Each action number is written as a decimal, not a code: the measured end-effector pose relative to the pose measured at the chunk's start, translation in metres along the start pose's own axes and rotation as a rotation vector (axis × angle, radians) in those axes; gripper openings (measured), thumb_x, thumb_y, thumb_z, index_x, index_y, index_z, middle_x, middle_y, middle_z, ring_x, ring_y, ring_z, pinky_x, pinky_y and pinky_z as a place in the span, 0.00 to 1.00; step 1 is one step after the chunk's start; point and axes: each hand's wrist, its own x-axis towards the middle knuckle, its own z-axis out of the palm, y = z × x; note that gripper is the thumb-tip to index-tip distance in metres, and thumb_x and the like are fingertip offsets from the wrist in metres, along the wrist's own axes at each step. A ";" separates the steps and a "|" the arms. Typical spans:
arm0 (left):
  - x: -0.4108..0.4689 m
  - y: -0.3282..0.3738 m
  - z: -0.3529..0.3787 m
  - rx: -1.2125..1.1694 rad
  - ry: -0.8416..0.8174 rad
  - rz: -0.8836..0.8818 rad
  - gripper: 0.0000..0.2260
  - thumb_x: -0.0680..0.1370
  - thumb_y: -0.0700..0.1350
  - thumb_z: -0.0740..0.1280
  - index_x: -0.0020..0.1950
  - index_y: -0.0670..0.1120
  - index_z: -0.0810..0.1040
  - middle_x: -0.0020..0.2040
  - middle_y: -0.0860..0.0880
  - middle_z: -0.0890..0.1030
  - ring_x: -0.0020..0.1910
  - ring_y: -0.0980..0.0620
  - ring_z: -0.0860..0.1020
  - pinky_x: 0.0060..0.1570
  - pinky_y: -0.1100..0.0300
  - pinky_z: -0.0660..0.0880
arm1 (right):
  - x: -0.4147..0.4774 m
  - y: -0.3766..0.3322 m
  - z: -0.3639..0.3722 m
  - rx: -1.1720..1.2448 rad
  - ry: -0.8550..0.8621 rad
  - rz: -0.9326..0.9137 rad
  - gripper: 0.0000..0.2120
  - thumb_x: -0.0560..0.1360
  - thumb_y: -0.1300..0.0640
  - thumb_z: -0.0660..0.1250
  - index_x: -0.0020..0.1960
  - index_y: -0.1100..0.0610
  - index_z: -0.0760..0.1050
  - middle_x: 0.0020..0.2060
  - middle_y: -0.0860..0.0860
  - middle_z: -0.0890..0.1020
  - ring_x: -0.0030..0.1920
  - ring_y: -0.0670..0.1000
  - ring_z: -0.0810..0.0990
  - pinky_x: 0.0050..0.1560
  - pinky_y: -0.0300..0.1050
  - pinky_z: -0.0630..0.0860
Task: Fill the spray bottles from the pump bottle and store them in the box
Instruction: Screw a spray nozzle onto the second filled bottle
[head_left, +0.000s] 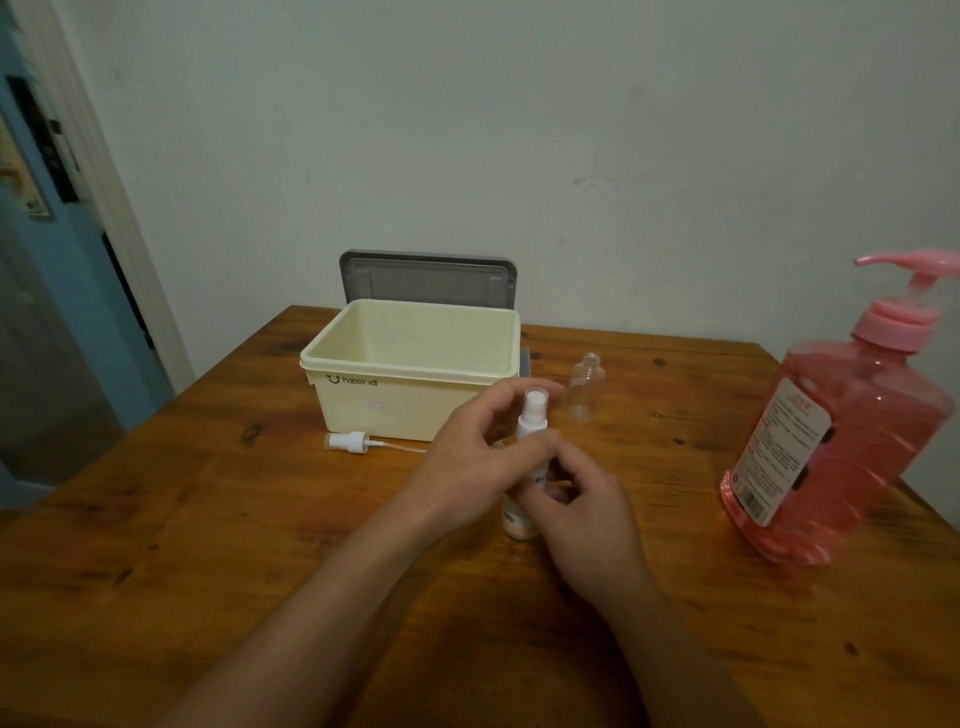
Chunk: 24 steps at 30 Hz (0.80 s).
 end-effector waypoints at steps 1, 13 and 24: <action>0.000 -0.001 0.001 0.026 0.029 0.004 0.17 0.73 0.49 0.72 0.60 0.56 0.78 0.57 0.55 0.78 0.58 0.57 0.77 0.60 0.54 0.77 | 0.000 0.000 0.000 0.005 0.000 0.005 0.15 0.75 0.53 0.70 0.61 0.43 0.77 0.45 0.42 0.85 0.43 0.43 0.83 0.40 0.37 0.79; 0.000 -0.002 -0.001 0.040 0.077 -0.001 0.20 0.73 0.45 0.75 0.63 0.55 0.77 0.53 0.54 0.80 0.54 0.58 0.78 0.60 0.54 0.76 | 0.000 -0.002 0.000 -0.005 0.008 -0.019 0.13 0.75 0.53 0.71 0.55 0.39 0.76 0.45 0.37 0.84 0.44 0.39 0.82 0.41 0.34 0.78; -0.001 -0.004 -0.002 0.025 0.076 -0.014 0.20 0.75 0.43 0.72 0.64 0.56 0.75 0.50 0.55 0.83 0.54 0.58 0.79 0.60 0.52 0.77 | -0.001 -0.001 0.001 -0.019 0.005 -0.022 0.15 0.75 0.53 0.71 0.61 0.42 0.77 0.47 0.39 0.84 0.46 0.42 0.82 0.44 0.40 0.81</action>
